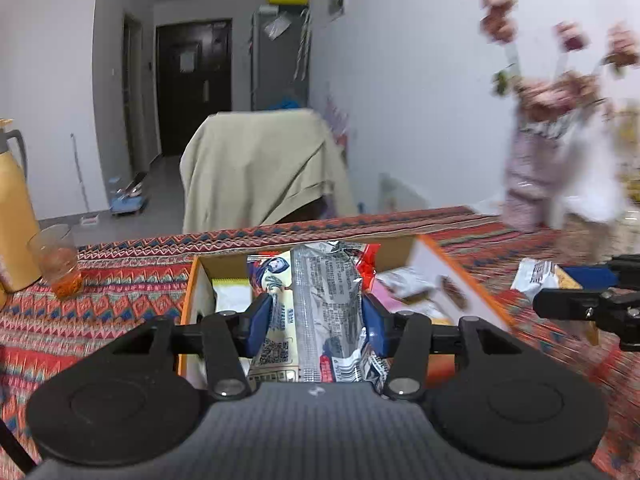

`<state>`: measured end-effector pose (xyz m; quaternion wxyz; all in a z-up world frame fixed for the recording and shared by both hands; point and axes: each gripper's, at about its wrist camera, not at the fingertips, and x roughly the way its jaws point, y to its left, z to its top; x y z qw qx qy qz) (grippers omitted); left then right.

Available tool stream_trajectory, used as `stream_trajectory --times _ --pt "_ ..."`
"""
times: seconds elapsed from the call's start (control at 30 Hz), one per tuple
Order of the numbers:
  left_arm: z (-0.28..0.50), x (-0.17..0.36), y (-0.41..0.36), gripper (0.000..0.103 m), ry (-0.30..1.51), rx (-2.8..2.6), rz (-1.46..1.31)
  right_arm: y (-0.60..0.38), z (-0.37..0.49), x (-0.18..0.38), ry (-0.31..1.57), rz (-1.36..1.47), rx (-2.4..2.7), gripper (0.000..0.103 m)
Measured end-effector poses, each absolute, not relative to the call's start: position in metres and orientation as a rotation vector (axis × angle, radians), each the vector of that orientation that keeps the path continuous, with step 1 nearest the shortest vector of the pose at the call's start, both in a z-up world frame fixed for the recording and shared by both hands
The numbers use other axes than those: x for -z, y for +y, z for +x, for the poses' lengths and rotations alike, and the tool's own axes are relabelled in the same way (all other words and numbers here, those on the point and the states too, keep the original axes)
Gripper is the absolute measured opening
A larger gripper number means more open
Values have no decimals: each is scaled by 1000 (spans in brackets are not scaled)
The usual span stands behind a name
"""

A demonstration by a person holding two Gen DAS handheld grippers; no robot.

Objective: Organize snacks
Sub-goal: 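Carry both packets over the box and lower them inside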

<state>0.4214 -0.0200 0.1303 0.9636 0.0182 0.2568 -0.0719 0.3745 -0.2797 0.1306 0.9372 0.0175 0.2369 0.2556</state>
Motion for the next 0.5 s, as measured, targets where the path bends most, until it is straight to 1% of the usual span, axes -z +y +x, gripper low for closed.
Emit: stream_trajectory --times 0.13,0.2,0.27,0.4,0.5 --pt "498 -109 -22 50 627 116 56 -262 459 -117 596 88 -476 45" --pt "530 -95 -24 50 676 87 70 -251 495 -101 669 109 -462 45" --pt "550 -83 -25 50 706 73 88 -236 521 -81 733 67 -421 45" --pt "572 -59 -31 50 755 55 140 -211 547 -48 829 -3 -377 45" --pt "574 -49 -34 52 775 69 176 -200 549 -39 859 -14 -380 46"
